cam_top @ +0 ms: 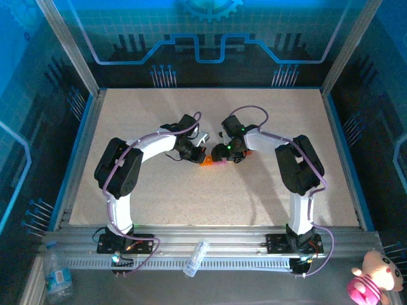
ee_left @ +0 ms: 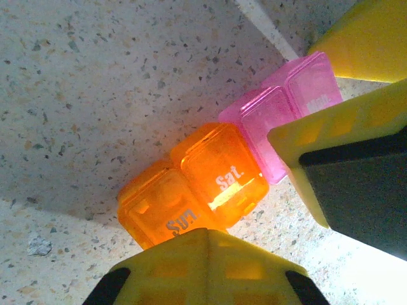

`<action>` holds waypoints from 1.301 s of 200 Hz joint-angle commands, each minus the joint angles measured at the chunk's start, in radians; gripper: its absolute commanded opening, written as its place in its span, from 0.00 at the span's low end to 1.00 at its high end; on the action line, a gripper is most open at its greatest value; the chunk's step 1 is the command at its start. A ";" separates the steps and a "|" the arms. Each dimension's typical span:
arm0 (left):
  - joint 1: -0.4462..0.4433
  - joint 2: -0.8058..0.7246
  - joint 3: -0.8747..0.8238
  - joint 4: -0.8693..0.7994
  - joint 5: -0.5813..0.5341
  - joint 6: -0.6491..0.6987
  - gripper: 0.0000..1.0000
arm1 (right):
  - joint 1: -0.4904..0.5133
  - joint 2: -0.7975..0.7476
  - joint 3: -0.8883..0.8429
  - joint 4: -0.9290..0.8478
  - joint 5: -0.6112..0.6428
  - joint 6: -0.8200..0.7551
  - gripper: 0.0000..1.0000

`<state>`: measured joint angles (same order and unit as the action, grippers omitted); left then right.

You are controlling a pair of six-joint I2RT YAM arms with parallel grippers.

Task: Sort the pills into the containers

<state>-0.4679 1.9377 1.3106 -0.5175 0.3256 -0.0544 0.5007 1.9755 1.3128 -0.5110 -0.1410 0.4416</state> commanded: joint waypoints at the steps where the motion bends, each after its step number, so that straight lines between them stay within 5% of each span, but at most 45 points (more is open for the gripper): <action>1: -0.005 -0.015 -0.017 0.001 -0.016 -0.020 0.00 | -0.005 0.086 -0.035 -0.041 0.075 0.008 0.67; 260: -0.048 0.046 -0.055 0.022 -0.148 -0.017 0.00 | -0.006 0.085 -0.028 -0.050 0.065 0.006 0.66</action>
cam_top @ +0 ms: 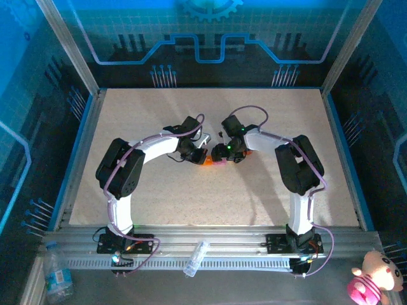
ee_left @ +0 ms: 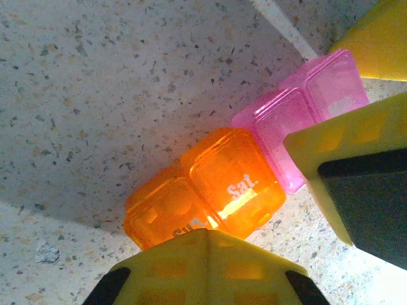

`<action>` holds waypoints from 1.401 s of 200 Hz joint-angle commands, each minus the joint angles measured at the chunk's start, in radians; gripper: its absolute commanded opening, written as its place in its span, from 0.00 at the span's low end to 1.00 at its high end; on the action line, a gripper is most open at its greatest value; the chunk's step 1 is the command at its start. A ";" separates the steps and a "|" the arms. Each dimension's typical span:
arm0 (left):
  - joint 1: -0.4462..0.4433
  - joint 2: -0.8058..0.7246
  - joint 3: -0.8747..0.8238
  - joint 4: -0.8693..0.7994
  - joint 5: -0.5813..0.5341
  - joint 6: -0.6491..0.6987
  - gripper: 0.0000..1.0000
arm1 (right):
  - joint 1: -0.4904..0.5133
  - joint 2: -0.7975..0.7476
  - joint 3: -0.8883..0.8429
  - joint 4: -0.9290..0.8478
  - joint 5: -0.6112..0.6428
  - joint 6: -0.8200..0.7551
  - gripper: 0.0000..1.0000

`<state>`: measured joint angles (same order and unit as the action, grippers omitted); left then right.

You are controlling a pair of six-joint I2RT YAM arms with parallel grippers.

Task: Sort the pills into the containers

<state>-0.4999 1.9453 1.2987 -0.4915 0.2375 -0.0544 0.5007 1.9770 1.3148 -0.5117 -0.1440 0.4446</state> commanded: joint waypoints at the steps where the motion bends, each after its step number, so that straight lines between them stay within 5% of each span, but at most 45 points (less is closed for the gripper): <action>1: -0.016 0.037 -0.044 -0.002 -0.059 -0.018 0.00 | -0.006 0.083 -0.030 -0.049 0.068 0.002 0.67; 24: -0.016 0.002 -0.030 0.025 -0.057 -0.021 0.00 | -0.005 0.075 -0.002 -0.071 0.057 -0.009 0.67; 89: 0.003 -0.194 0.078 0.139 -0.116 -0.069 0.46 | -0.042 -0.090 0.224 -0.172 -0.014 -0.021 0.72; 108: 0.015 -0.279 0.082 0.176 -0.137 -0.086 0.67 | -0.070 -0.177 0.268 -0.193 -0.025 -0.013 0.75; 120: 0.027 -0.335 0.073 0.195 -0.153 -0.087 0.98 | -0.097 -0.241 0.268 -0.199 -0.019 -0.012 0.79; 160: 0.086 -0.554 -0.066 0.306 -0.256 -0.073 0.99 | -0.244 -0.543 0.076 -0.072 0.047 -0.039 1.00; 210: 0.176 -0.828 -0.508 0.793 -0.430 0.074 0.99 | -0.467 -0.750 -0.165 0.060 0.144 -0.040 1.00; 280: 0.374 -0.934 -0.869 1.001 -0.526 0.093 0.99 | -0.561 -0.770 -0.539 0.443 0.366 -0.108 1.00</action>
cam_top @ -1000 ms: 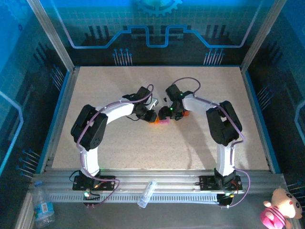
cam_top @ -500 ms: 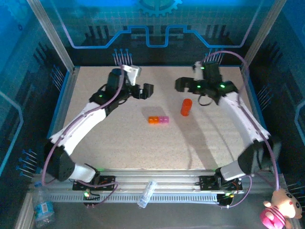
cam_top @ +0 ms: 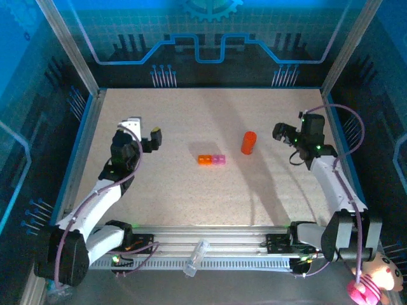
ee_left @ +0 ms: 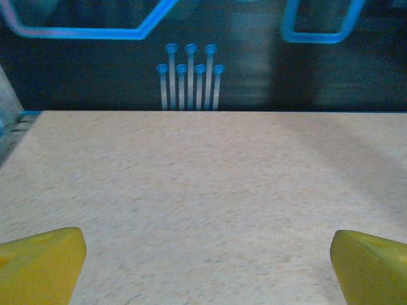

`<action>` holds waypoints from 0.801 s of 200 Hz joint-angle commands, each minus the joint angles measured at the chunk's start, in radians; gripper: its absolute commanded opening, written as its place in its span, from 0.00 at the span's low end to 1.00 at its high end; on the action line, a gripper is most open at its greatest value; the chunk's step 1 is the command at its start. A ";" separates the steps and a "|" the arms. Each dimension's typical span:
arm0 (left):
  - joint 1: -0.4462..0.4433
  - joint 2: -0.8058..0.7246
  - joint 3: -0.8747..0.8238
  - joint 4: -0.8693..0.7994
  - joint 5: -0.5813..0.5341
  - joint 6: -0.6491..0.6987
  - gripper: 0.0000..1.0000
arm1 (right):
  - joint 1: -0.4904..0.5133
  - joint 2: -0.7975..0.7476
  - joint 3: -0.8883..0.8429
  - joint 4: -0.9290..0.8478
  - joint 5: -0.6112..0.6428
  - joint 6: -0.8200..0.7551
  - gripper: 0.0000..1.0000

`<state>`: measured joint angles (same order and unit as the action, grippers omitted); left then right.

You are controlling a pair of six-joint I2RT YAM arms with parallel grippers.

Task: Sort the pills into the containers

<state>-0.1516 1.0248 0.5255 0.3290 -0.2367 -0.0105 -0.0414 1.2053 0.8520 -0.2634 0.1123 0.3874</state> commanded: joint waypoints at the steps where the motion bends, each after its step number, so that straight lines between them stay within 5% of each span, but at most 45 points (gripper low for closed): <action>1: 0.026 -0.010 -0.100 0.186 -0.053 0.049 0.99 | -0.019 0.003 -0.081 0.199 0.111 -0.053 1.00; 50: 0.037 0.179 -0.257 0.487 -0.084 0.049 0.99 | -0.017 0.086 -0.279 0.524 0.169 -0.161 1.00; 97: 0.043 0.457 -0.249 0.743 -0.025 0.077 0.99 | 0.018 0.194 -0.485 1.063 0.095 -0.232 1.00; 116: 0.062 0.550 -0.235 0.815 -0.004 0.074 0.99 | 0.053 0.219 -0.487 1.094 0.050 -0.296 1.00; 140: 0.074 0.536 -0.200 0.722 0.030 0.063 0.99 | 0.117 0.350 -0.559 1.385 0.066 -0.380 1.00; 160: 0.090 0.529 -0.175 0.664 0.052 0.046 0.99 | 0.124 0.329 -0.500 1.231 0.063 -0.383 1.00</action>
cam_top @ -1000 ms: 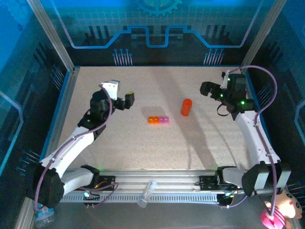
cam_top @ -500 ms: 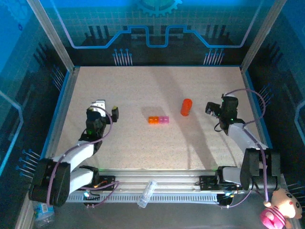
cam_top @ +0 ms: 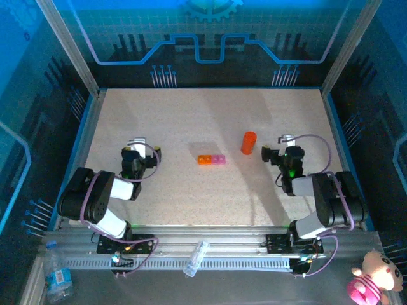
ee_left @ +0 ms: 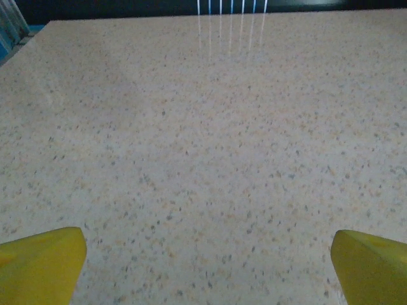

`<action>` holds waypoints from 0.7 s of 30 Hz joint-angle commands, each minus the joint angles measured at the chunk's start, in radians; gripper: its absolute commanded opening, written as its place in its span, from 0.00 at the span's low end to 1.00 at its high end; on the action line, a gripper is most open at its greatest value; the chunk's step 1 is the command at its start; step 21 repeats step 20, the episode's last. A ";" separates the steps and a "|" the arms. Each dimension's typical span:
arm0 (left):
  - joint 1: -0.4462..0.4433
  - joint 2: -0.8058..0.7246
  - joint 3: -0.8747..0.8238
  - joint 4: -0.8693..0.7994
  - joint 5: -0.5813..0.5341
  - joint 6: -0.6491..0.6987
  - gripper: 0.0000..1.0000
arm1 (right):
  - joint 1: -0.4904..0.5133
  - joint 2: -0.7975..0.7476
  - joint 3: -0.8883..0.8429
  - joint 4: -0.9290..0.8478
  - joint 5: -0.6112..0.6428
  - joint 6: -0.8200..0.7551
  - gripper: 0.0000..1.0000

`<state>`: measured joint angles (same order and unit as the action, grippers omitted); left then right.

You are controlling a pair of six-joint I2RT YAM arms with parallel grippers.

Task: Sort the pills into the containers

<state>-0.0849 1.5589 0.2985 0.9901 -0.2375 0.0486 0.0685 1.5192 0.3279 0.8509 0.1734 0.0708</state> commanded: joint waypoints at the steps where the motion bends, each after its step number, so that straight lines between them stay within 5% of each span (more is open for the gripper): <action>1: 0.024 -0.006 0.053 -0.002 0.053 -0.014 0.99 | 0.014 0.016 0.028 0.114 0.005 -0.067 1.00; 4: 0.080 -0.013 0.090 -0.087 0.136 -0.059 0.99 | 0.002 0.013 0.061 0.045 0.002 -0.051 1.00; 12: 0.080 -0.010 0.087 -0.076 0.135 -0.056 0.99 | 0.040 0.015 0.056 0.061 0.101 -0.062 1.00; 21: 0.080 -0.010 0.089 -0.081 0.133 -0.056 0.99 | 0.007 0.012 0.065 0.035 -0.011 -0.064 1.00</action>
